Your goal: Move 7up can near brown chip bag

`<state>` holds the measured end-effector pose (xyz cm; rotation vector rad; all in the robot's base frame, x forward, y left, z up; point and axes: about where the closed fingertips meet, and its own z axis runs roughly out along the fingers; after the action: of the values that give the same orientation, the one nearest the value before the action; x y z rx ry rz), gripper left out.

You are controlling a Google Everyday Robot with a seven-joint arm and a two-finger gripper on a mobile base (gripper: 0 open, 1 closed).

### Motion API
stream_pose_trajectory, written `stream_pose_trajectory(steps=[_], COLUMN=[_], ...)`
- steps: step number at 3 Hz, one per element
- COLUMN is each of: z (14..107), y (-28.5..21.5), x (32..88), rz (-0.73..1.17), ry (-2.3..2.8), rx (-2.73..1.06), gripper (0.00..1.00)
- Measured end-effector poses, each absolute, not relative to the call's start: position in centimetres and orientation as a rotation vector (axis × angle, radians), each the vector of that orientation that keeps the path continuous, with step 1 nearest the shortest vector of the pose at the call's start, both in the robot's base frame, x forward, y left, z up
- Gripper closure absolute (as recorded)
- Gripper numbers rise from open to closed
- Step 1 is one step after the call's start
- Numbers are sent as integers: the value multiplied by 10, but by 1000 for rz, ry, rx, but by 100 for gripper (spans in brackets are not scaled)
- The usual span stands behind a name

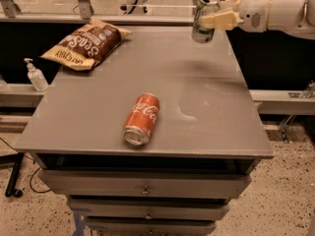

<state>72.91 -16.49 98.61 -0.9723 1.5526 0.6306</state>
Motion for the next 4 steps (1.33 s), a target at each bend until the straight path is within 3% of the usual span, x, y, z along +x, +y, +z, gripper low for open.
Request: stream_pose_trajectory(steps=[1,4], z=[985,963], y=[-158,-45], x=[728,770], rz=[644,680], ry=[1544,1593], rx=[-976,-1097], gripper=[100,100])
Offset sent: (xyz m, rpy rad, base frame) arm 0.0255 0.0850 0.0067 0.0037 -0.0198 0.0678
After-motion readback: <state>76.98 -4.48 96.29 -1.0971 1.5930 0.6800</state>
